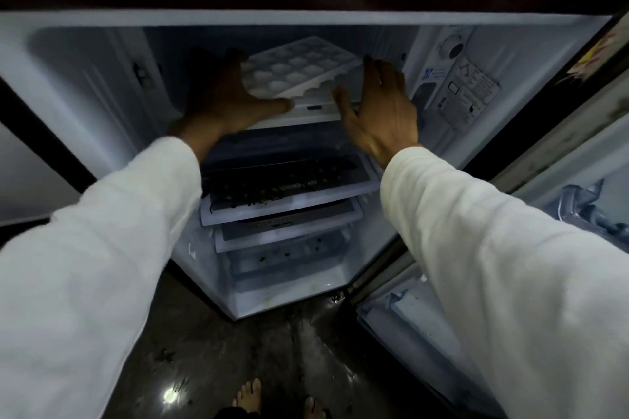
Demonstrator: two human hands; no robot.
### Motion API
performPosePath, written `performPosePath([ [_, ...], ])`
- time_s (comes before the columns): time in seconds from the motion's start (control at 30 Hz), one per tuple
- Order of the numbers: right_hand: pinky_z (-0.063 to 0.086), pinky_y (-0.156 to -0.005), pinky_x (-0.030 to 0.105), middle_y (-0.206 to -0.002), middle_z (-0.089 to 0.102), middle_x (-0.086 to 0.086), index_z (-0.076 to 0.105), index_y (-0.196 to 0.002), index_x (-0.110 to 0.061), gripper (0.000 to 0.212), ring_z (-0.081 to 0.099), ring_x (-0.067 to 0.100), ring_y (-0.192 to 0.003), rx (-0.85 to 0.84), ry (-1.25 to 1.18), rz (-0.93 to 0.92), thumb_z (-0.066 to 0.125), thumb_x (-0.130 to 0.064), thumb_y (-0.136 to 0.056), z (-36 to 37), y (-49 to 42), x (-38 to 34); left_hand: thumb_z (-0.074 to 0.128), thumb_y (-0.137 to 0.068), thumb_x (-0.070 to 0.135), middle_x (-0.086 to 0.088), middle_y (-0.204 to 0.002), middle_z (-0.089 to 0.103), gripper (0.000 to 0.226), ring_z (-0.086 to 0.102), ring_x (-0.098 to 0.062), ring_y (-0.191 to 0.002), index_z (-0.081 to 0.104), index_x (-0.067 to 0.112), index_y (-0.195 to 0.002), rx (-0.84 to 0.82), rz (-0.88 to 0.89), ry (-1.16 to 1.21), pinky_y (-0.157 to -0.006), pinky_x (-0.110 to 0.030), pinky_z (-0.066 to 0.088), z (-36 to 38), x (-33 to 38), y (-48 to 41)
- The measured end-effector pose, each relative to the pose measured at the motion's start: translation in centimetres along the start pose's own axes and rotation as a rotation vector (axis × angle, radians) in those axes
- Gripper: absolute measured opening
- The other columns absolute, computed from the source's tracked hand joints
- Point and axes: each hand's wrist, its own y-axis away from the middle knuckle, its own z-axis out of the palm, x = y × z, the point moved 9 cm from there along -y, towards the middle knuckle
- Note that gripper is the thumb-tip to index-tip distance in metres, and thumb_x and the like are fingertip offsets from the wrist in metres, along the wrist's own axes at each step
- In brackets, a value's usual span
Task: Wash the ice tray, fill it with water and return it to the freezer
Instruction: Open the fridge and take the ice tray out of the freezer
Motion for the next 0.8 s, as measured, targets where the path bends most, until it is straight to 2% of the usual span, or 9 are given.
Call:
performPosePath([
  [0.03,0.042,-0.1,0.048,-0.156,0.033,0.011,0.025,-0.154,-0.011,0.071,0.031,0.031,-0.142,-0.007,-0.036,0.033,0.037,-0.055,-0.101,-0.2,-0.2,0.2,0.065,-0.03,0.096,0.011,-0.127,0.05,0.12,0.059,-0.018,-0.107,0.038,0.046,-0.136,-0.082,0.005,0.01,-0.087,-0.043,0.052,-5.2,7.2,7.2],
  [0.1,0.041,-0.103,0.046,-0.155,0.034,0.013,0.028,-0.153,-0.01,0.07,0.032,0.033,-0.141,0.001,-0.134,0.123,0.037,-0.055,-0.101,-0.6,-0.2,1.0,0.071,-0.044,0.087,0.005,-0.129,0.054,0.102,0.054,-0.018,-0.113,0.047,0.035,-0.129,-0.08,-0.065,-0.033,-0.092,-0.035,0.051,-13.5,20.2,16.9],
  [0.2,0.043,-0.103,0.044,-0.144,0.042,0.019,0.038,-0.146,-0.008,0.066,0.042,0.038,-0.131,0.0,-0.261,0.238,0.037,-0.056,-0.1,-0.5,0.3,2.3,0.062,-0.043,0.094,-0.004,-0.127,0.057,0.099,0.055,-0.025,-0.115,0.05,0.037,-0.122,-0.068,-0.075,-0.129,-0.094,-0.037,0.051,-16.0,22.4,20.4],
  [0.33,0.039,-0.102,0.032,-0.144,0.046,0.021,0.039,-0.147,-0.006,0.066,0.049,0.036,-0.129,-0.137,-0.469,0.329,0.041,-0.053,-0.101,0.8,1.8,3.3,0.054,-0.059,0.084,0.007,-0.092,0.061,0.053,0.059,-0.027,-0.098,0.053,0.039,-0.086,-0.082,0.125,-0.322,-0.095,-0.039,0.042,-16.4,25.4,22.9],
  [0.4,0.041,-0.099,0.029,-0.137,0.054,0.02,0.051,-0.136,-0.006,0.059,0.053,0.035,-0.125,-0.175,-0.511,0.334,0.042,-0.052,-0.101,1.1,3.1,3.6,0.06,-0.051,0.083,0.003,-0.11,0.056,0.071,0.049,-0.027,-0.114,0.055,0.038,-0.107,-0.089,0.126,-0.244,-0.097,-0.035,0.041,-16.7,25.6,25.1],
  [0.5,0.037,-0.083,0.023,-0.117,0.065,0.015,0.064,-0.115,-0.004,0.044,0.06,0.029,-0.109,-0.135,-0.565,0.373,0.043,-0.042,-0.103,0.3,5.8,4.4,0.067,-0.043,0.082,-0.005,-0.136,0.03,0.111,0.036,-0.019,-0.125,0.038,0.034,-0.139,-0.136,0.056,-0.077,-0.105,-0.028,0.036,-17.4,25.3,28.0],
  [0.6,0.042,-0.082,0.023,-0.105,0.066,0.001,0.064,-0.118,-0.009,0.032,0.058,0.017,-0.099,-0.102,-0.676,0.515,0.047,-0.031,-0.102,-0.3,10.0,6.2,0.082,-0.046,0.069,-0.001,-0.135,0.025,0.115,0.032,-0.014,-0.126,0.031,0.035,-0.144,-0.172,0.091,-0.024,-0.107,-0.028,0.033,-17.9,26.9,30.1],
  [0.73,0.053,-0.097,0.042,-0.102,0.072,-0.004,0.07,-0.1,-0.024,0.023,0.067,0.017,-0.1,-0.044,-0.895,0.715,0.056,-0.041,-0.092,-0.6,16.1,9.0,0.084,-0.048,0.069,0.008,-0.136,0.022,0.12,0.029,-0.01,-0.13,0.024,0.042,-0.149,-0.229,0.083,0.102,-0.111,-0.032,0.032,-18.0,28.5,32.9],
  [0.8,0.054,-0.094,0.038,-0.101,0.072,-0.004,0.07,-0.104,-0.02,0.023,0.066,0.014,-0.095,0.014,-0.99,0.784,0.056,-0.037,-0.095,-1.7,18.9,9.8,0.084,-0.055,0.063,0.008,-0.147,0.021,0.117,0.031,-0.007,-0.136,0.02,0.042,-0.151,-0.196,0.02,0.273,-0.112,-0.028,0.032,-18.2,29.0,34.3],
])
